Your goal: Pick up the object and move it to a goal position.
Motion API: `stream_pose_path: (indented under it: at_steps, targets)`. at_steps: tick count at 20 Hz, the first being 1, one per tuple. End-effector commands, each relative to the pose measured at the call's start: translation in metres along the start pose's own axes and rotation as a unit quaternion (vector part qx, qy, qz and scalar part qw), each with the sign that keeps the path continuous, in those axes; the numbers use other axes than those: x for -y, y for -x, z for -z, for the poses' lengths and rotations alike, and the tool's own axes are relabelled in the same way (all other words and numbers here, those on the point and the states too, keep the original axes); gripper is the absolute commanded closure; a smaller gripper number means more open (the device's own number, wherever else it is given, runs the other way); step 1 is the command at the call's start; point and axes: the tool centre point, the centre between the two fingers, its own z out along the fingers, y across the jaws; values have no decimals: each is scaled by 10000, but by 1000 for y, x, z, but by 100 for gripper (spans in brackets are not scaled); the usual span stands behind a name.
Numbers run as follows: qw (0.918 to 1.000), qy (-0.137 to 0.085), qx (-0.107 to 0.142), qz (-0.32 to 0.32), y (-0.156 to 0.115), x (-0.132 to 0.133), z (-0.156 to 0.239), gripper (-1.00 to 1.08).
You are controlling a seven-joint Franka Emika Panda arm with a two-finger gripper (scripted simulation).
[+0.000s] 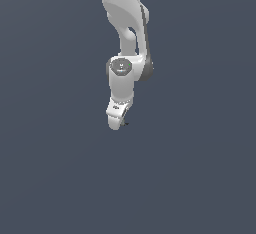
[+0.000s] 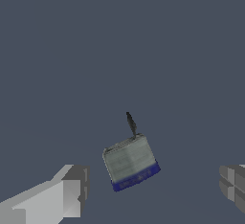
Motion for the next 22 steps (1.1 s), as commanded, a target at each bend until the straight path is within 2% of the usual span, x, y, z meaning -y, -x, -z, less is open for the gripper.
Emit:
stream_pose_path:
  at_steps: [1,12,18,22]
  targets:
    - [9993,-2,-10,378,1,3,-4,-92]
    - [9876,-1,-61,1570,5,14,-17,-92]
    - [9829,2,-76,1838,5,17,-20,-92]
    - [9828,1,-76,1847,5,17,-20,-92]
